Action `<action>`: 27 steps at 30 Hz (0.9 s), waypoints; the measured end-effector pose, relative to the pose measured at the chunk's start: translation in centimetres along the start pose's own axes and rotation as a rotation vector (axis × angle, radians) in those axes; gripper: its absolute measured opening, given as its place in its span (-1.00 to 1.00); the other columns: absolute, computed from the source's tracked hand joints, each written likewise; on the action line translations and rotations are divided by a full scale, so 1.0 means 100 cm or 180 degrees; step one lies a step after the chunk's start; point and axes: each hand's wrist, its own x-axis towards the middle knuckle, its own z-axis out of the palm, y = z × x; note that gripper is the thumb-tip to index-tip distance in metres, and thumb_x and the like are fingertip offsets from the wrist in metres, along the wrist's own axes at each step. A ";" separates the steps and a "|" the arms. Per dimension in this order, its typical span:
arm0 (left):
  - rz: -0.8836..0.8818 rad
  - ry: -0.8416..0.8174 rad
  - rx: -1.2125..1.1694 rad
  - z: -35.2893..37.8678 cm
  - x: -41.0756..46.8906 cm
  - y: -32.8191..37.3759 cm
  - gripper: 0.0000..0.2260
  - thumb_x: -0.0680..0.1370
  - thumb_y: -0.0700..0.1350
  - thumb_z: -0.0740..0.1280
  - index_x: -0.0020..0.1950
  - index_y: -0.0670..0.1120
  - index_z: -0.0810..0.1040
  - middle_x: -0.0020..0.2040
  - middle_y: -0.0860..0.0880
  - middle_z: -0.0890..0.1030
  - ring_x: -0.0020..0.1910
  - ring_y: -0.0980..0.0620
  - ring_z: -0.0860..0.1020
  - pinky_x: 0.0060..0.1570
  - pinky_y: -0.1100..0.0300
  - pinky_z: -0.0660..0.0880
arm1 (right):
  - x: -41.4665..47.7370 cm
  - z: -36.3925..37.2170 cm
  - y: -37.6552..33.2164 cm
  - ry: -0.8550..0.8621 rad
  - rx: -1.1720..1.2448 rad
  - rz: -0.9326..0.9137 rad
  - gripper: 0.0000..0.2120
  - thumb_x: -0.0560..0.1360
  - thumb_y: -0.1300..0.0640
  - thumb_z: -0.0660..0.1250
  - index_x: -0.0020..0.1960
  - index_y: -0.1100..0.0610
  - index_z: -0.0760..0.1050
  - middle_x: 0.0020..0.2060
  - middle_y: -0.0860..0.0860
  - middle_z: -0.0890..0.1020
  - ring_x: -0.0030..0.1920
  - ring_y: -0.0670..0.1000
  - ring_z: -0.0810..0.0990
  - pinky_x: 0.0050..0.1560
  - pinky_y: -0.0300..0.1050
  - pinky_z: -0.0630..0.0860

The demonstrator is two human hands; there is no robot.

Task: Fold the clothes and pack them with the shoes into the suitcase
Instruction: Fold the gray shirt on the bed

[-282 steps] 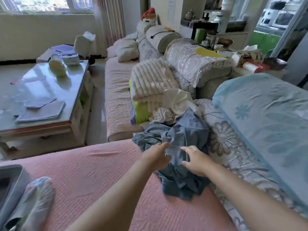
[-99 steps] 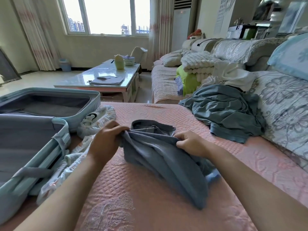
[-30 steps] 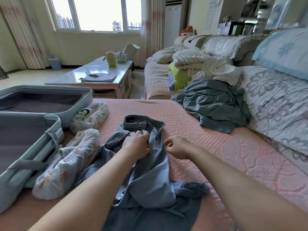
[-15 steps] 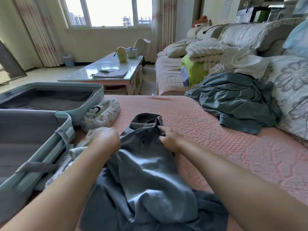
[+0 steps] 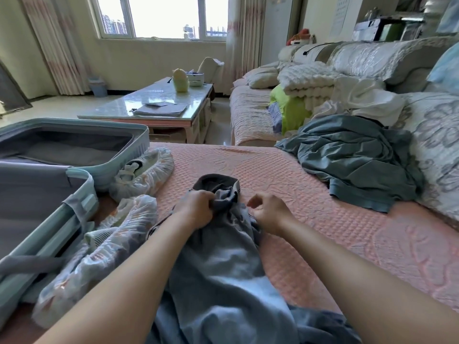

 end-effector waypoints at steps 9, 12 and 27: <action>-0.0133 0.0648 0.0902 -0.019 -0.004 -0.005 -0.34 0.45 -0.31 0.26 0.52 0.05 0.21 0.47 -0.09 0.25 0.47 -0.15 0.16 0.46 -0.08 0.15 | -0.001 0.007 -0.001 -0.0409 -0.0395 0.0184 -0.87 0.41 0.08 0.38 -0.25 0.08 0.67 -0.35 -0.01 0.68 -0.24 0.03 0.65 -0.19 -0.06 0.55; 0.1063 0.0602 0.0830 -0.011 -0.008 0.019 -0.40 0.49 -0.22 0.29 0.50 0.13 0.28 0.49 0.01 0.25 0.47 -0.08 0.15 0.43 0.00 0.12 | -0.007 -0.003 -0.001 -0.0114 -0.0312 0.0221 -0.84 0.49 0.10 0.30 -0.11 0.14 0.63 -0.14 0.08 0.70 -0.08 0.13 0.63 -0.12 -0.06 0.50; 0.1287 -0.0787 0.0867 0.042 -0.023 0.100 -0.42 0.60 0.22 0.15 0.60 0.18 0.07 0.60 0.06 0.13 0.57 -0.05 0.11 0.52 -0.07 0.09 | -0.060 -0.120 0.104 0.0885 -0.2280 0.1719 -0.69 0.58 0.24 0.17 0.30 0.10 0.45 0.22 0.09 0.61 0.24 0.14 0.60 0.13 -0.03 0.48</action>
